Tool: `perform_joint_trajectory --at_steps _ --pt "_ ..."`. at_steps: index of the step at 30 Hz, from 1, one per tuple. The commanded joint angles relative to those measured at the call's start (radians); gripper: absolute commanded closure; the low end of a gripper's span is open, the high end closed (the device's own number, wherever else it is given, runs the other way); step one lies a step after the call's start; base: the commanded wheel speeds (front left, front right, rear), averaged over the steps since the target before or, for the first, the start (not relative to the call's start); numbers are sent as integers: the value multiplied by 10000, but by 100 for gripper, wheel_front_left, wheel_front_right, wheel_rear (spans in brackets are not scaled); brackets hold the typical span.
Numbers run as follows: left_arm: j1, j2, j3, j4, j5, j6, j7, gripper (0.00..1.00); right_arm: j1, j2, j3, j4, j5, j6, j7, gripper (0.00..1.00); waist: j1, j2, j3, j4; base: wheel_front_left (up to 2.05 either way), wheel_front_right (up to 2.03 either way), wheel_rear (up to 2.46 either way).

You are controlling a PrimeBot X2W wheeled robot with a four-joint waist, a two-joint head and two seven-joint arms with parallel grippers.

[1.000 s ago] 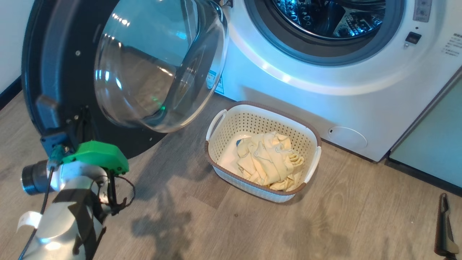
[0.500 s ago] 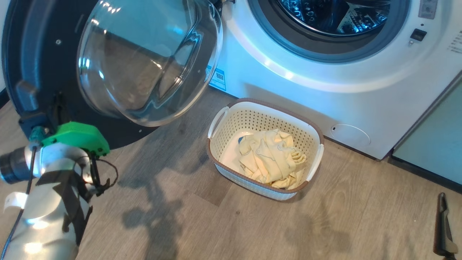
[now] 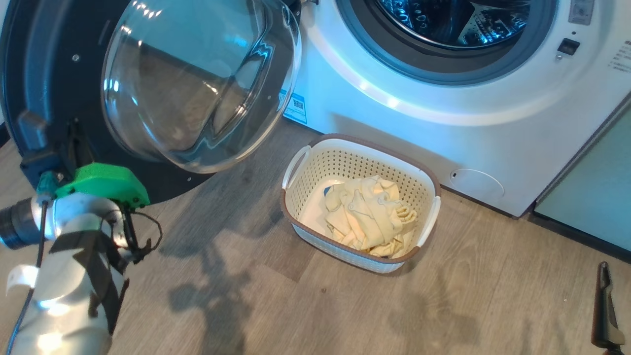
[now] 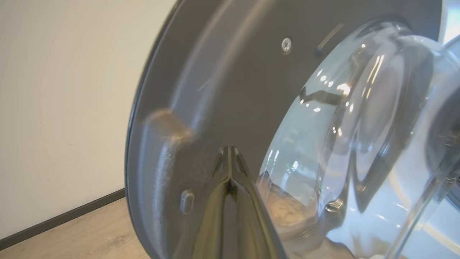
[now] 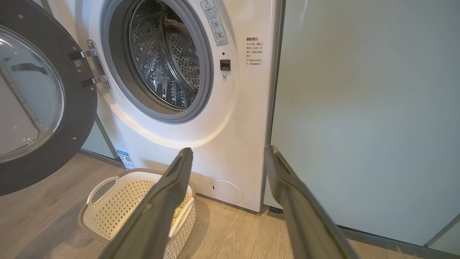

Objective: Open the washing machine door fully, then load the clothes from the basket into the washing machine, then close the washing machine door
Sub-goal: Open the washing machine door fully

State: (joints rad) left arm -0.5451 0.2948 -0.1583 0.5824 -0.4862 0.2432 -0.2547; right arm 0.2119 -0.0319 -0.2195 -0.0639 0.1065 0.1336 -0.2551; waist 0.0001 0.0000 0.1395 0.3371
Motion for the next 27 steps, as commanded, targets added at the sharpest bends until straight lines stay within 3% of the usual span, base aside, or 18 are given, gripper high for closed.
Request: perform_joint_trajectory --at_steps 1,13,22,23,24,27 --pt "-95 340 504 -454 140 192 -70 100 -418 -183 182 -303 -2 -29 -67 0 -1 0 -4 -13 0 0 0" --pt "2206 -553 688 -3272 982 314 -70 100 -460 -183 194 -289 45 -29 -67 0 -1 0 -87 -187 0 0 0" --pt "3358 -1167 -544 -4439 1345 -144 87 100 -549 -183 290 -264 51 -29 -67 0 -1 0 -224 -518 0 0 0" --pt "3389 -1207 -708 -4488 1394 -201 131 95 -554 -183 285 -267 55 -29 -67 0 -1 0 -228 -560 0 0 0" --pt "3407 -1262 -869 -4513 1401 -296 172 78 -558 -183 302 -257 62 -29 -67 0 -1 0 -255 -617 0 0 0" --pt "3433 -1354 -1226 -4469 1439 -487 284 51 -583 -183 365 -231 77 -29 -67 0 -1 0 -314 -849 0 0 0"
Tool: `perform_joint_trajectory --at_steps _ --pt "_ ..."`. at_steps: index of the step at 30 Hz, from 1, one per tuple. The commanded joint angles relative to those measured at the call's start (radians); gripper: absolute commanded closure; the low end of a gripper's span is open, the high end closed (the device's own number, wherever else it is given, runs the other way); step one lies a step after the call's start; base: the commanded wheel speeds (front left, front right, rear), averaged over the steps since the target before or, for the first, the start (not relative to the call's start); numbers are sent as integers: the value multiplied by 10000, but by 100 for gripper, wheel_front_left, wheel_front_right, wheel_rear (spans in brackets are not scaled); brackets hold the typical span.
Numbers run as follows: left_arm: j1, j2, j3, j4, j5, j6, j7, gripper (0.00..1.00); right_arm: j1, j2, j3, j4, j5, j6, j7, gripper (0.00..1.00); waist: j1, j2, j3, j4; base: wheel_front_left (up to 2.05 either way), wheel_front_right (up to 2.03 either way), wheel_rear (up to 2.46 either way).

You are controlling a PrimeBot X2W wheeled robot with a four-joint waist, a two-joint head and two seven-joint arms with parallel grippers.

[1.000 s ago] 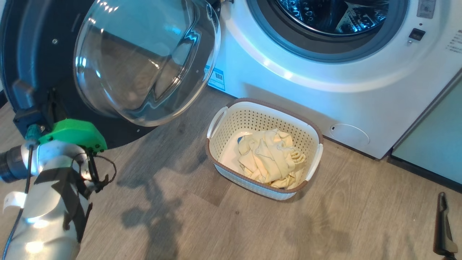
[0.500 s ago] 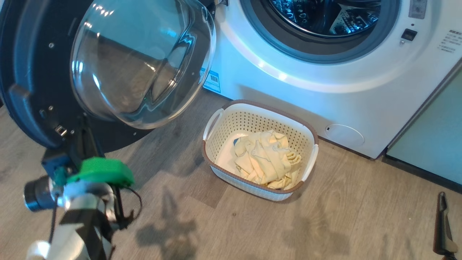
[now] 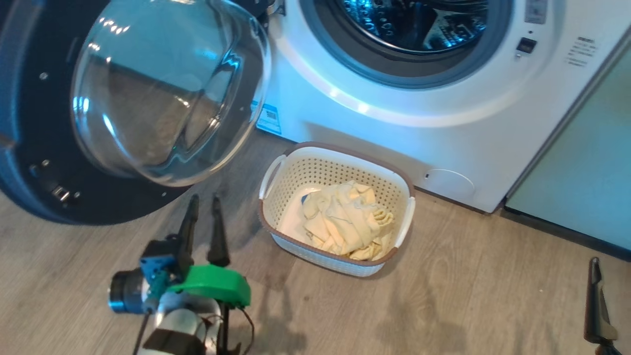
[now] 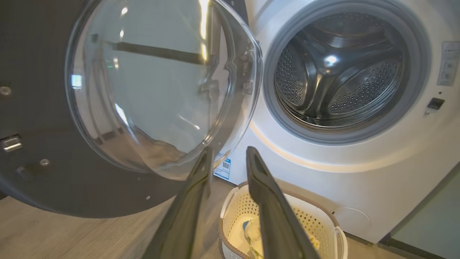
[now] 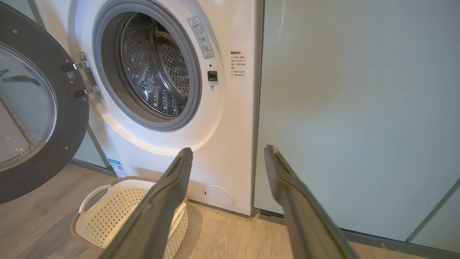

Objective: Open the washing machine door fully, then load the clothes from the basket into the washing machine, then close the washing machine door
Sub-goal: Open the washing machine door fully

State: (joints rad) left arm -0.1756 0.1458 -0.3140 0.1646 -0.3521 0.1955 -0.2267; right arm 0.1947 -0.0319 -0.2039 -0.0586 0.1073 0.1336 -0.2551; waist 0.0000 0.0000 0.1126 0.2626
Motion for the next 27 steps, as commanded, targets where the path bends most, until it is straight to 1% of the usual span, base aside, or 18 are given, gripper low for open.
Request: perform_joint_trajectory --at_steps 1,2,3,4,6,12,20,27 --pt "-256 109 213 -256 128 -57 42 38 -415 -183 221 -282 73 -29 -67 0 0 0 -58 -183 0 0 0" --pt "-273 79 89 -220 160 -125 43 29 -419 -183 217 -285 84 -29 -67 0 0 0 -72 -258 0 0 0" --pt "-283 50 -36 -158 178 -203 66 18 -425 -183 223 -283 84 -29 -67 0 0 0 -82 -352 0 0 0" --pt "-303 22 -155 -92 211 -263 80 2 -433 -183 221 -274 81 -29 -67 0 0 0 -96 -451 0 0 0" --pt "-329 -5 -266 -27 243 -320 85 0 -453 -183 225 -269 96 -29 -67 0 0 0 -110 -557 0 0 0" --pt "-386 -148 -619 311 311 -453 36 0 -457 -183 330 -213 79 -29 -67 0 0 0 -264 -1247 0 0 0" --pt "-228 -160 -702 485 284 -363 6 0 -355 -183 521 -168 83 -29 -67 0 0 0 -459 -2082 0 0 0" --pt "-140 -129 -734 532 264 -250 39 0 -240 -183 608 -133 106 -29 -67 0 0 0 -586 -2472 0 0 0"
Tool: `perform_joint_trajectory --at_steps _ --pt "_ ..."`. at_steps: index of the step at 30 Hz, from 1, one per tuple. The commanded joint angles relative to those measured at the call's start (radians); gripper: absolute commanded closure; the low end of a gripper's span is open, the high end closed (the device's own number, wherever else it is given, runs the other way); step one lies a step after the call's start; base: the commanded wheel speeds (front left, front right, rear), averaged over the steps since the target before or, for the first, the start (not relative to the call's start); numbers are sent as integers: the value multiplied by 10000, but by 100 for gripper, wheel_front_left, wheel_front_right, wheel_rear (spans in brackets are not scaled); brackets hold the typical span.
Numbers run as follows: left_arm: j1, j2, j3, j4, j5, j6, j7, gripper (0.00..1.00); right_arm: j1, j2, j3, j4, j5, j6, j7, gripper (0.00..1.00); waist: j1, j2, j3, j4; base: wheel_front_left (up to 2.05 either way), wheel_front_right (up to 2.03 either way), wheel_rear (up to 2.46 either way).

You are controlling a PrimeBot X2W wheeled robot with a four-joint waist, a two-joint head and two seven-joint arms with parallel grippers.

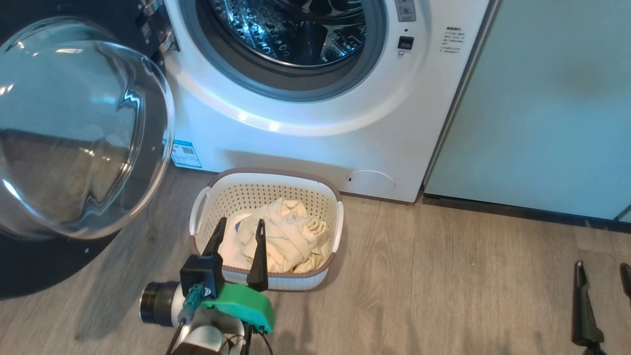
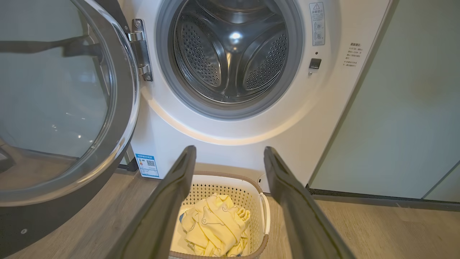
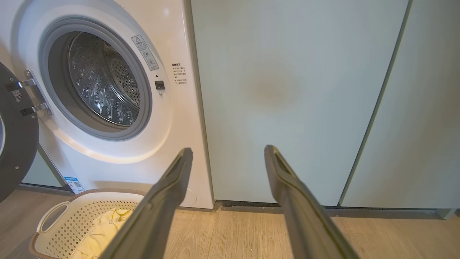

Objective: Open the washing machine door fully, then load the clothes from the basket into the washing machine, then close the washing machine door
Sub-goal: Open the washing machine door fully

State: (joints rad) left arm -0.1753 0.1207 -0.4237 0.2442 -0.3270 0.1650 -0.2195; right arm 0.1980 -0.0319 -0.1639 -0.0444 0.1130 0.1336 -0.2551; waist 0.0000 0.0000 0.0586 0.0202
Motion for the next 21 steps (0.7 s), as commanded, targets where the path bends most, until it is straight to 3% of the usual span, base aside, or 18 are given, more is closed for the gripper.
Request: perform_joint_trajectory --at_steps 1,21 --pt "-132 132 368 -249 -8 47 -40 0 -257 -183 214 -270 50 -29 -67 0 0 0 -60 -74 0 0 0" --pt "-239 286 220 -94 47 193 -61 0 -265 -183 156 -301 79 -29 -67 0 0 0 7 -89 0 0 0"
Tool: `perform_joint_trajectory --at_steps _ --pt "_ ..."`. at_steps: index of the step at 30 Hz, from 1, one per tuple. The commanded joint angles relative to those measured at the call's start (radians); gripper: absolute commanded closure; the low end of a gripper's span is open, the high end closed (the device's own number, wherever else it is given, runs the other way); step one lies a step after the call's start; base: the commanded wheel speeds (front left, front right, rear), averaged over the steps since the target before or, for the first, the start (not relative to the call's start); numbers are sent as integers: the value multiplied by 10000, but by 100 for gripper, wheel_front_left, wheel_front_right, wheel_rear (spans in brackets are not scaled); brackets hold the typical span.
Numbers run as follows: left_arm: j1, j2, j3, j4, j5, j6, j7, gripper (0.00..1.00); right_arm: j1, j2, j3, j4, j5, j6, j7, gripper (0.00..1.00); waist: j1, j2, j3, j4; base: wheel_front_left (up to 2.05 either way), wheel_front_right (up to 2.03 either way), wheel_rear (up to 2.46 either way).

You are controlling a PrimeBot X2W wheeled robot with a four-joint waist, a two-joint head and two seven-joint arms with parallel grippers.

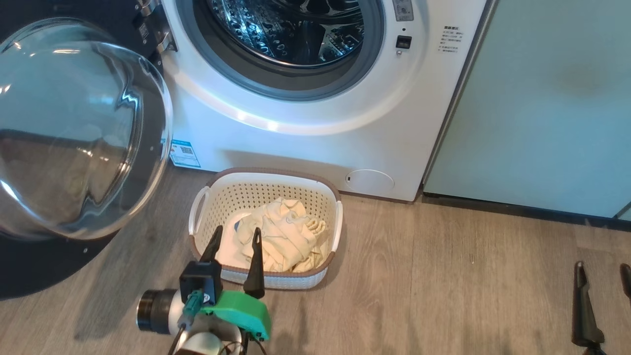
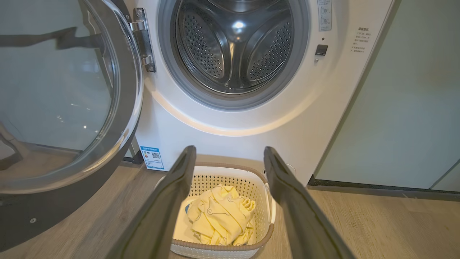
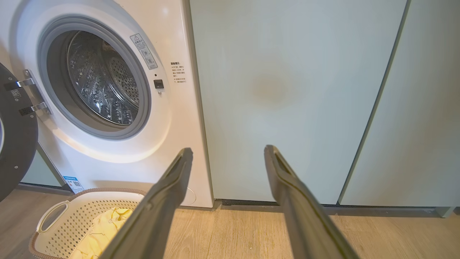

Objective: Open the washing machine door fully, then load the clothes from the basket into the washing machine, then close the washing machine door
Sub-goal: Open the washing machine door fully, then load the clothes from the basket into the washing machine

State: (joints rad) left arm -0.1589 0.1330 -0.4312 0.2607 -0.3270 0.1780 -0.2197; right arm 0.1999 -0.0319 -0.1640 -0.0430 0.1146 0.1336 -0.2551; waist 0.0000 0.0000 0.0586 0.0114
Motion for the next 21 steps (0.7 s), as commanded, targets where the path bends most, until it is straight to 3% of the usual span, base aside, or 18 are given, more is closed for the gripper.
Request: perform_joint_trajectory --at_steps 1,14,21 --pt "-403 164 295 -259 47 62 -59 0 -284 -183 158 -315 64 -29 -67 0 0 0 7 -1 0 0 0" --pt "-482 189 153 -314 -49 -48 -90 0 -342 -183 179 -310 93 -29 -67 0 0 0 78 -39 3 -3 0" --pt "-465 247 42 -434 19 46 2 0 -345 -183 165 -324 103 -29 -67 0 0 0 87 -50 83 -83 0"
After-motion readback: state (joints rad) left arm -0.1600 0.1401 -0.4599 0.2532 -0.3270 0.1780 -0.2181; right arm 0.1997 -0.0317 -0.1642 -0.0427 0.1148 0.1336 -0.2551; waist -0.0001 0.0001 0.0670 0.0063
